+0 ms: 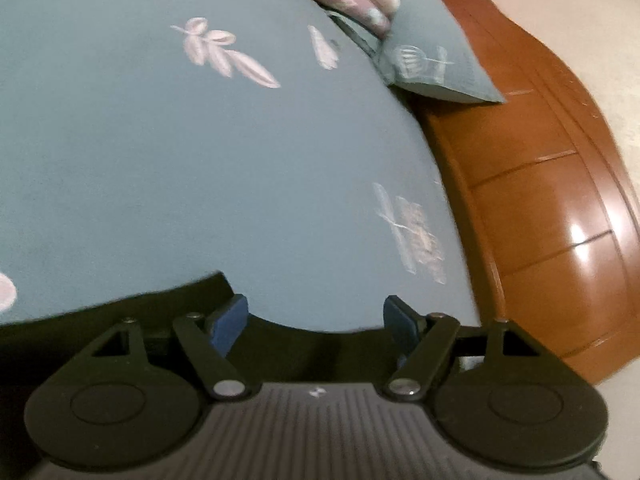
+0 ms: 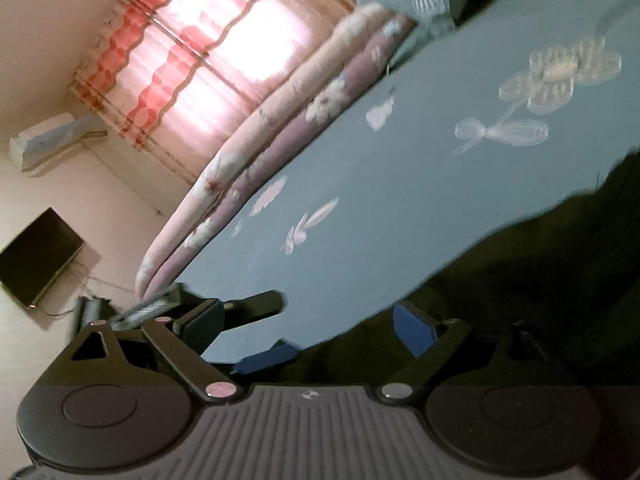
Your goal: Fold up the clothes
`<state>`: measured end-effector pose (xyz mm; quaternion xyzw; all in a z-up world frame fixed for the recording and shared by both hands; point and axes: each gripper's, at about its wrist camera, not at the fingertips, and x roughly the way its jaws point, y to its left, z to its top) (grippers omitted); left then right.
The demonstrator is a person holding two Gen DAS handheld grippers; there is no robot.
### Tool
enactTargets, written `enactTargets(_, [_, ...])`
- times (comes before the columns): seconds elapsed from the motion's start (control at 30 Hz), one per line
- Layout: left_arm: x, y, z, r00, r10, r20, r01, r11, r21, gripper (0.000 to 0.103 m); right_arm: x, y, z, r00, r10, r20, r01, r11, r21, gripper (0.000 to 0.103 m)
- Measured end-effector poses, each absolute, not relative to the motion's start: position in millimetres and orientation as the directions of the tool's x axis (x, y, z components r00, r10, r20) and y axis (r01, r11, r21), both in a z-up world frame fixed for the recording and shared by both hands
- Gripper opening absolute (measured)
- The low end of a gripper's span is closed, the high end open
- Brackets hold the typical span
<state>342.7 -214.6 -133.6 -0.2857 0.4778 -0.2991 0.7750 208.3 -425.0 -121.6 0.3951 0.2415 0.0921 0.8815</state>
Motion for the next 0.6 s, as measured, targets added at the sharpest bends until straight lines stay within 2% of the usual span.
enactTargets(0.03, [343, -214, -133, 0.378, -0.724, -0.577, 0.193, 0.671, -0.716, 0.064, 206, -429, -121, 0.870, 0.345, -0.351, 0.038, 0.664, 0.747, 0.094])
enactTargets(0.13, [344, -213, -131, 0.420, -0.684, -0.596, 0.197, 0.710, -0.676, 0.062, 201, -440, -121, 0.882, 0.321, -0.346, 0.067, 0.641, 0.764, 0.094])
enactTargets(0.3, [323, -223, -105, 0.394, -0.747, -0.536, 0.294, 0.655, -0.696, 0.072, 175, -461, -105, 0.922, 0.281, -0.267, 0.034, 0.628, 0.777, 0.096])
enactTargets(0.4, [308, -242, -100, 0.316, -0.787, -0.530, 0.368, 0.617, -0.696, 0.072, 169, -470, -109, 0.914, 0.261, -0.310, 0.087, 0.621, 0.779, 0.096])
enactTargets(0.47, [302, -252, -104, 0.294, -0.779, -0.554, 0.391, 0.627, -0.674, 0.072, 169, -475, -115, 0.904, 0.257, -0.342, 0.125, 0.607, 0.785, 0.096])
enactTargets(0.6, [303, -257, -120, 0.318, -0.686, -0.655, 0.363, 0.726, -0.584, 0.070, 165, -479, -113, 0.901, 0.215, -0.377, 0.175, 0.616, 0.768, 0.096])
